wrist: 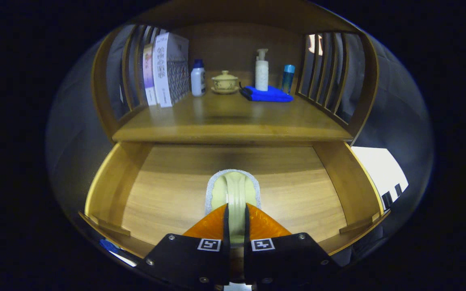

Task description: Pull open the drawer, take out the items inside it, and place them on the countertop above the cabinet.

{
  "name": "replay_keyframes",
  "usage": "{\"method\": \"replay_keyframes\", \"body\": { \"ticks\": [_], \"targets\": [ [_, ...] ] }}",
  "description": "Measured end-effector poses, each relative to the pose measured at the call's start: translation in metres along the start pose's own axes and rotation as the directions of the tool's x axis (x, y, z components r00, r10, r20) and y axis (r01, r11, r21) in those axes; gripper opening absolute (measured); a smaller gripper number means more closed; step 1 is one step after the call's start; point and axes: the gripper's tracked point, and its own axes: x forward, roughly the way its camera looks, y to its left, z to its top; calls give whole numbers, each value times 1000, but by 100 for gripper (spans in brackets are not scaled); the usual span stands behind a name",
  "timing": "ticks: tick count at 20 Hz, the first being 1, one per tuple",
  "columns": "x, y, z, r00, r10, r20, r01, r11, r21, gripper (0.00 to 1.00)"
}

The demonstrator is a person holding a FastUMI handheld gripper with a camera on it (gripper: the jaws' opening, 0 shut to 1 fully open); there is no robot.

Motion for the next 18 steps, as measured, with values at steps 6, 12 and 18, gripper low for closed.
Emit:
{"method": "replay_keyframes", "body": {
  "ticks": [6, 12, 18],
  "targets": [
    [-29, -11, 56, 991, -9, 136, 10, 1000, 0, 13],
    [-26, 4, 108, 964, 54, 259, -79, 993, 84, 13],
    [-9, -7, 142, 948, 17, 318, -32, 999, 41, 13]
  ]
}}
